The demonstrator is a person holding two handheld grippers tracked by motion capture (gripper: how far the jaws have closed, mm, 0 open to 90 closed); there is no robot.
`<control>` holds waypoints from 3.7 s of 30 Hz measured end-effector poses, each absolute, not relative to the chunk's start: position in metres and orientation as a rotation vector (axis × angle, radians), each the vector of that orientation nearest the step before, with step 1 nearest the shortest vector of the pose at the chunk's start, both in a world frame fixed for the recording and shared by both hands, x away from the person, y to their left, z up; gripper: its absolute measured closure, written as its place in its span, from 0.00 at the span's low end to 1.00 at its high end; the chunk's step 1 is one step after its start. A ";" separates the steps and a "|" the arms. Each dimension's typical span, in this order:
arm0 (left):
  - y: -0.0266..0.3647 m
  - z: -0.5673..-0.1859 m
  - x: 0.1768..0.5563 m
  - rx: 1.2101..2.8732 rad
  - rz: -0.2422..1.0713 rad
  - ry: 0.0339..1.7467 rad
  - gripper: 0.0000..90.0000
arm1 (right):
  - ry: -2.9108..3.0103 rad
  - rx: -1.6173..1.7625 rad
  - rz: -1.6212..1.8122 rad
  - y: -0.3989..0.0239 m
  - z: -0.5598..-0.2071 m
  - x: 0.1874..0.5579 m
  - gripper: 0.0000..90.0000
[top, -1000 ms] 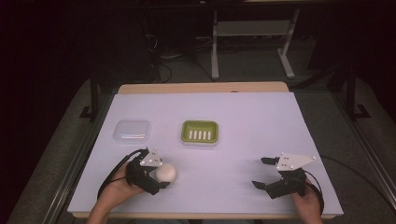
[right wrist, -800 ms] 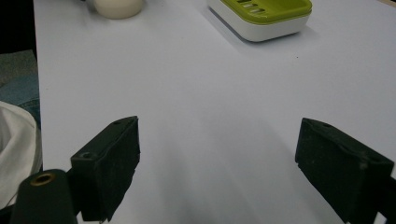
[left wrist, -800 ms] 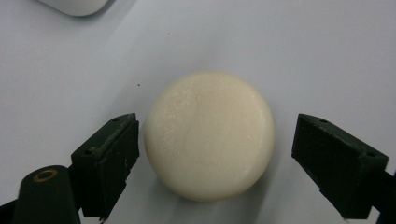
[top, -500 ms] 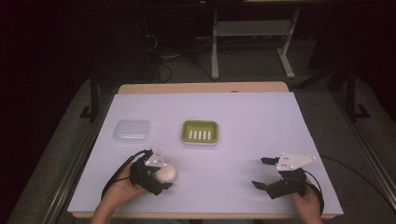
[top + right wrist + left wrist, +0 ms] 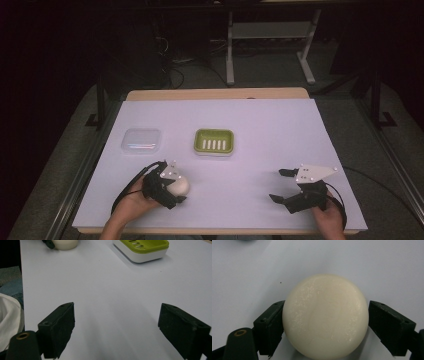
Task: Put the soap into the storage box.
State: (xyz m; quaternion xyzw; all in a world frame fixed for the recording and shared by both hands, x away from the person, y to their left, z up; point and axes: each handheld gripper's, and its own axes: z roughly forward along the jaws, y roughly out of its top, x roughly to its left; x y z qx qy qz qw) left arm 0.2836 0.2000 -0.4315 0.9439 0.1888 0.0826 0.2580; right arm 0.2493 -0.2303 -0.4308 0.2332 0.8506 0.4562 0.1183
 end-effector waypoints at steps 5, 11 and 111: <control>0.201 -0.433 0.285 2.557 0.212 0.521 0.22 | 2.488 0.680 1.335 -0.230 -0.431 0.249 0.15; 0.202 -0.433 0.286 2.551 0.206 0.524 0.26 | 2.488 0.680 1.334 -0.230 -0.431 0.249 0.15; 0.157 -0.379 0.352 2.487 0.080 0.552 0.28 | 2.454 0.699 1.391 -0.237 -0.429 0.247 0.15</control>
